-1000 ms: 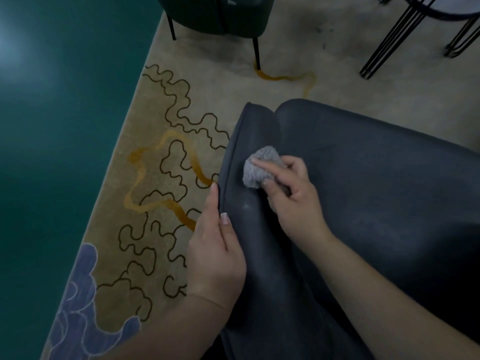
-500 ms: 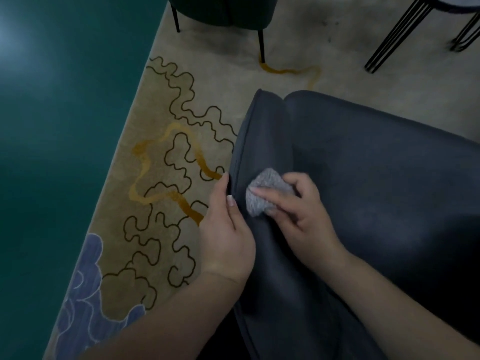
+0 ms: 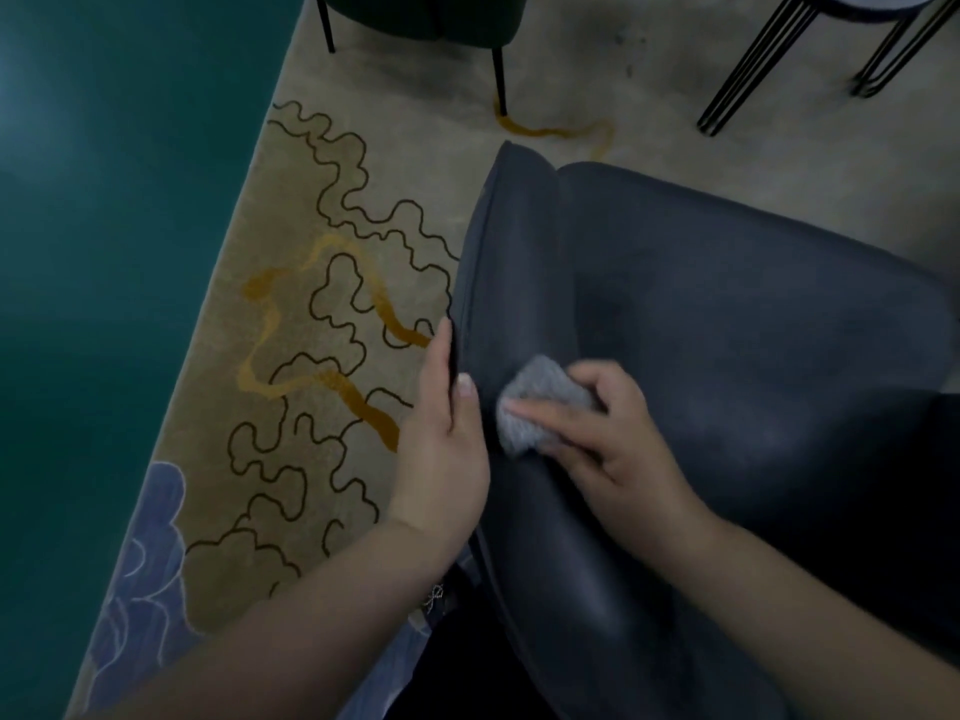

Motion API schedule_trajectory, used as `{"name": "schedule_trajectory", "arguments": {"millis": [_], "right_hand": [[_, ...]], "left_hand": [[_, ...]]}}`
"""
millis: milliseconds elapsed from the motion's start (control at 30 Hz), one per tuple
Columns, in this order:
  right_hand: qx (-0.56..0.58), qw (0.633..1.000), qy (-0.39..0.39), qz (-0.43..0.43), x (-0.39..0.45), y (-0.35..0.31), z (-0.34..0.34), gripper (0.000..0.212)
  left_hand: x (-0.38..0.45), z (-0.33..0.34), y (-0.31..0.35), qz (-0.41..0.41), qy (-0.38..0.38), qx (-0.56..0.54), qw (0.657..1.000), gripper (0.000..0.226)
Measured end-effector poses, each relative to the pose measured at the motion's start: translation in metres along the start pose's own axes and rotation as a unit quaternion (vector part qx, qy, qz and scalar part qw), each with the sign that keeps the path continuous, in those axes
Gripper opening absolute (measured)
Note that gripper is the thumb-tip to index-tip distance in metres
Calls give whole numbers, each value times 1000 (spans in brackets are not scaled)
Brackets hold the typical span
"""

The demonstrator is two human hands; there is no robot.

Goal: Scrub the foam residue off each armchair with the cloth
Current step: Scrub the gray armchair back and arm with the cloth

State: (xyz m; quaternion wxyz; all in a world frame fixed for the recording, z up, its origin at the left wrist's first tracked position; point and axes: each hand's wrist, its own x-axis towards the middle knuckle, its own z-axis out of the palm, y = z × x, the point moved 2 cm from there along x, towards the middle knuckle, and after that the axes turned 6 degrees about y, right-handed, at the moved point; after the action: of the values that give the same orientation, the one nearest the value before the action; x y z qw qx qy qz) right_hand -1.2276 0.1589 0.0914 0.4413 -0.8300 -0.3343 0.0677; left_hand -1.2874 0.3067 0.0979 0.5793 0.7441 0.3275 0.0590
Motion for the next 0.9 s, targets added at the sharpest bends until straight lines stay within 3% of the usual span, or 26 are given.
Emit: {"name": "schedule_trajectory", "arguments": {"millis": [100, 233, 300, 433, 633, 767, 900], "right_hand": [[16, 999, 17, 41, -4, 0, -2, 39], [-29, 990, 84, 112, 78, 7, 11, 42], [-33, 990, 81, 112, 98, 1, 15, 36], [-55, 998, -7, 5, 32, -19, 7, 35], [-15, 997, -68, 14, -83, -30, -26, 43], [-21, 996, -43, 73, -94, -26, -33, 50], [-33, 973, 93, 208, -71, -20, -30, 52]], "left_hand": [[-36, -7, -10, 31, -62, 15, 997, 62], [-61, -13, -17, 25, -108, 39, 993, 73], [-62, -19, -19, 0, -142, 33, 989, 79], [-57, -31, -20, -72, -213, -14, 974, 91], [-59, -38, -12, -130, -240, -46, 961, 97], [-57, -44, -7, -136, -241, 55, 959, 89], [-49, -62, 16, -33, -235, 266, 934, 72]]}}
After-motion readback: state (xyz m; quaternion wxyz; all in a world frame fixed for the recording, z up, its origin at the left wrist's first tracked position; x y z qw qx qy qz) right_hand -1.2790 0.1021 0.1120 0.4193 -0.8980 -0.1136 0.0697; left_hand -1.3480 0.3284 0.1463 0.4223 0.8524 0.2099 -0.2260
